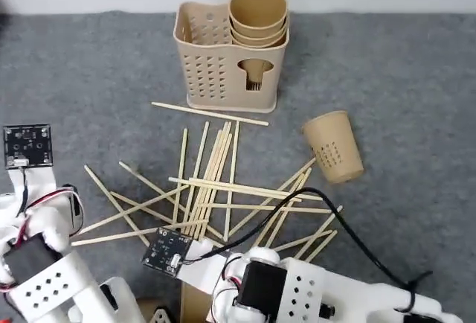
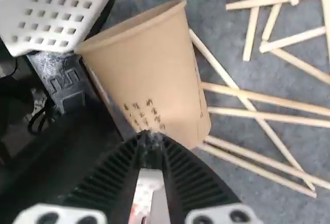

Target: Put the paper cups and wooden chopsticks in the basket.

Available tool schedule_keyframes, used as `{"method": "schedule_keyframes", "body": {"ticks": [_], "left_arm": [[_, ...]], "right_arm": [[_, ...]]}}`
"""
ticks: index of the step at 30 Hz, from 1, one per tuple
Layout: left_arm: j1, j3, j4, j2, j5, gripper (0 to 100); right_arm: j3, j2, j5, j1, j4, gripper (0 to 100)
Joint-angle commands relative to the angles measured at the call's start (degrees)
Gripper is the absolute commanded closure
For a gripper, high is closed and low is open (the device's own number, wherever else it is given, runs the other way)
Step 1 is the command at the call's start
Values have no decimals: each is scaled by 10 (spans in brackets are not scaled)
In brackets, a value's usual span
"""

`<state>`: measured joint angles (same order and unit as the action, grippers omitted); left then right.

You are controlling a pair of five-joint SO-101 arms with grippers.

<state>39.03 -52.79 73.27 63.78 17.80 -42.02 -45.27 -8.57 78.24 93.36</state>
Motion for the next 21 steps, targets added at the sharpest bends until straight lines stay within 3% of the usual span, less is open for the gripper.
{"method": "schedule_keyframes", "body": {"ticks": [1, 5, 14, 21], "left_arm": [[1, 1, 3, 8, 4, 824], [1, 1, 3, 8, 4, 824], [0, 1, 3, 7, -16, 824], [1, 1, 3, 7, -16, 824]], "right_arm": [[0, 4, 3, 22, -23, 990], [-9, 7, -11, 59, -30, 990], [-31, 106, -10, 40, -115, 990], [-33, 129, -1, 24, -118, 990]]}}
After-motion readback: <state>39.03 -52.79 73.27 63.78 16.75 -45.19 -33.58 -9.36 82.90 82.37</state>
